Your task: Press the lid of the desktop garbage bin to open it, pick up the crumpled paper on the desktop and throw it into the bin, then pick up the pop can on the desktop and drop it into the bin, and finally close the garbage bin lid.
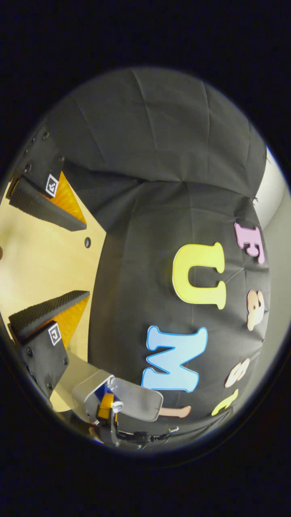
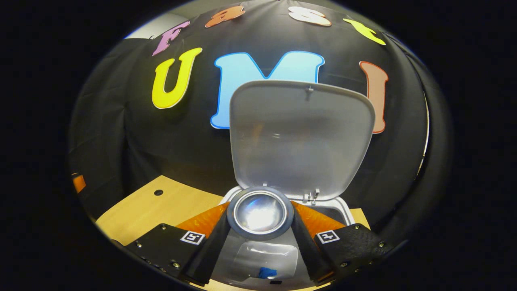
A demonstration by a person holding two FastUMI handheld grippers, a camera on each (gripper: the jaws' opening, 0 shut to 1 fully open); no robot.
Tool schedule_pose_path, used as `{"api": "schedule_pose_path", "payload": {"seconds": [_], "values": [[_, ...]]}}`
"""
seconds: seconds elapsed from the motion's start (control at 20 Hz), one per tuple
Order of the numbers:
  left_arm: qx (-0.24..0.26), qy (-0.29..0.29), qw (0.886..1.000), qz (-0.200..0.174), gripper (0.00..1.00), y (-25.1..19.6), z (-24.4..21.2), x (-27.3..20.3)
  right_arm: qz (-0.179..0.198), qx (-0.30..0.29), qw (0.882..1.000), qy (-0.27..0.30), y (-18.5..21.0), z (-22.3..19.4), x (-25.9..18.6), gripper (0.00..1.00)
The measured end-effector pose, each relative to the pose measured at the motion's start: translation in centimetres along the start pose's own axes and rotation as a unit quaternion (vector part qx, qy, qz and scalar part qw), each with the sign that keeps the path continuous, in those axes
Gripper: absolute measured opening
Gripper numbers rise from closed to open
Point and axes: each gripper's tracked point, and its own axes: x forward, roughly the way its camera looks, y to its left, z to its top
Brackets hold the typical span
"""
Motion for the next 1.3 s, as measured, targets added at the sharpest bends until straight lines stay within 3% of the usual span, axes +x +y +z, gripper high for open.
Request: {"api": "schedule_pose_path", "payload": {"seconds": [0.3,0.75,1.3], "values": [[-0.006,0.002,1.0,0.006,0.99,0.9,-0.5,-0.1,-0.001,0.018,0.999,0.039,0.2,-2.9,0.4,0.85],[-0.017,0.008,1.0,0.002,0.99,0.5,-1.0,0.1,0.01,0.092,0.994,0.067,0.5,-4.1,0.6,0.85],[-0.024,0.003,1.0,-0.007,0.99,0.0,-0.8,-0.3,-0.012,0.081,0.995,0.065,-0.5,-4.4,0.6,0.86]]}}
